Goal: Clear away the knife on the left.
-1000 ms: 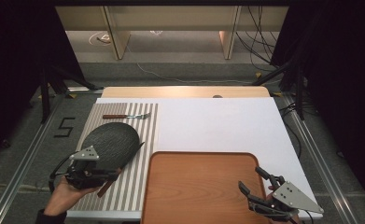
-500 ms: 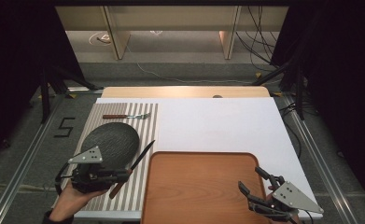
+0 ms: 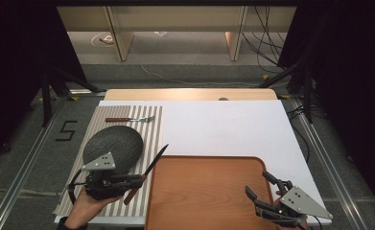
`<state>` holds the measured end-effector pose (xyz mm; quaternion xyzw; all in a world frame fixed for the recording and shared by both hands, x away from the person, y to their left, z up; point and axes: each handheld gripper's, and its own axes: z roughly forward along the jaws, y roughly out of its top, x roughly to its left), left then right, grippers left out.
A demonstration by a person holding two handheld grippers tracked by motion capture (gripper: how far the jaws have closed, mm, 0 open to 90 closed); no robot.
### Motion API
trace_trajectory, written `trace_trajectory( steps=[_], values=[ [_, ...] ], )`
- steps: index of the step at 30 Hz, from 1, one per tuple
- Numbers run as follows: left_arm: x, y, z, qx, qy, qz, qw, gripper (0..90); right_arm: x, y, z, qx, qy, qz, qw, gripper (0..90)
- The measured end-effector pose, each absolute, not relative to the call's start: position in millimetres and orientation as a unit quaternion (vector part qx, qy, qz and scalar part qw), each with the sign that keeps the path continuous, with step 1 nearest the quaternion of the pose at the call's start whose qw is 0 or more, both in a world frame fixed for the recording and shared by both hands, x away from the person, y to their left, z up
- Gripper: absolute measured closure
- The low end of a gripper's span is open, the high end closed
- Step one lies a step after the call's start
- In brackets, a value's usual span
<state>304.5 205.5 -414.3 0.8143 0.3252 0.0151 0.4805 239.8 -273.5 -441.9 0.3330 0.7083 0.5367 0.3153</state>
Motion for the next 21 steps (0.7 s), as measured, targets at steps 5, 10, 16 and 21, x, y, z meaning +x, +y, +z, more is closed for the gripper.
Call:
trace_trajectory(
  steps=[5,10,16,21],
  values=[
    [305,195,-420,0.814,0.323,0.001,0.483,76.9,240,-274,-442,0.332,0.708,0.537,0.315,28.6],
    [304,185,-422,0.819,0.323,-0.006,0.474,76.9,240,-273,-442,0.332,0.708,0.537,0.316,28.6],
    [302,172,-426,0.827,0.314,-0.017,0.466,77.0,240,-273,-442,0.332,0.709,0.537,0.315,28.6],
    [299,160,-428,0.836,0.305,-0.020,0.456,76.9,240,-273,-442,0.332,0.709,0.536,0.315,28.6]
  ],
)
